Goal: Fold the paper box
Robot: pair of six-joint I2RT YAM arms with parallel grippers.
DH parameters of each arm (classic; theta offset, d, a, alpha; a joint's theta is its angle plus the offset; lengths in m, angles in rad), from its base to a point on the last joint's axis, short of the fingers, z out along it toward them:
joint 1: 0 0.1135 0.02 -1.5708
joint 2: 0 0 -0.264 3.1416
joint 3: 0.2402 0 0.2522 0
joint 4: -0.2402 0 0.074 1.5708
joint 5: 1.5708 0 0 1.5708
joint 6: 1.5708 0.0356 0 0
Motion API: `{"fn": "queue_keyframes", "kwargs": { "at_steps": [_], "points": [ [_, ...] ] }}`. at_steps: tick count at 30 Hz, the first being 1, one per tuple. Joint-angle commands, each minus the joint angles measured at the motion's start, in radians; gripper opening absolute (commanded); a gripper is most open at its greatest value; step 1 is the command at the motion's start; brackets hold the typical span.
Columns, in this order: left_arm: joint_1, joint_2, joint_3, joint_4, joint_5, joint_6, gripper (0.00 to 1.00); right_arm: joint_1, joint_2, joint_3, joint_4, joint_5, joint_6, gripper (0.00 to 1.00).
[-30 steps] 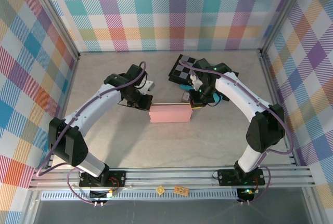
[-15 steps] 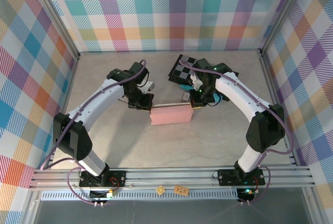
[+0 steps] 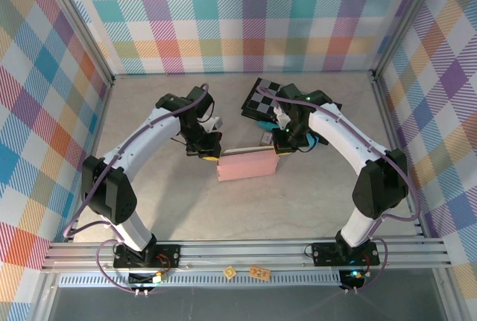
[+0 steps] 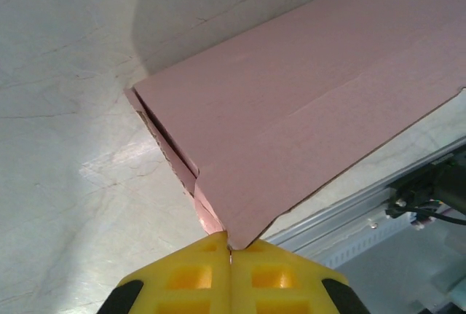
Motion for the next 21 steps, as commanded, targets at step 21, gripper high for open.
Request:
{"fn": "queue_keyframes", "kwargs": {
  "at_steps": [21],
  "points": [
    [0.03,0.003,-0.048,0.015,0.153,0.006,0.0,0.013,0.002,0.001,-0.002,-0.027,0.009,0.0]
  ]
}}
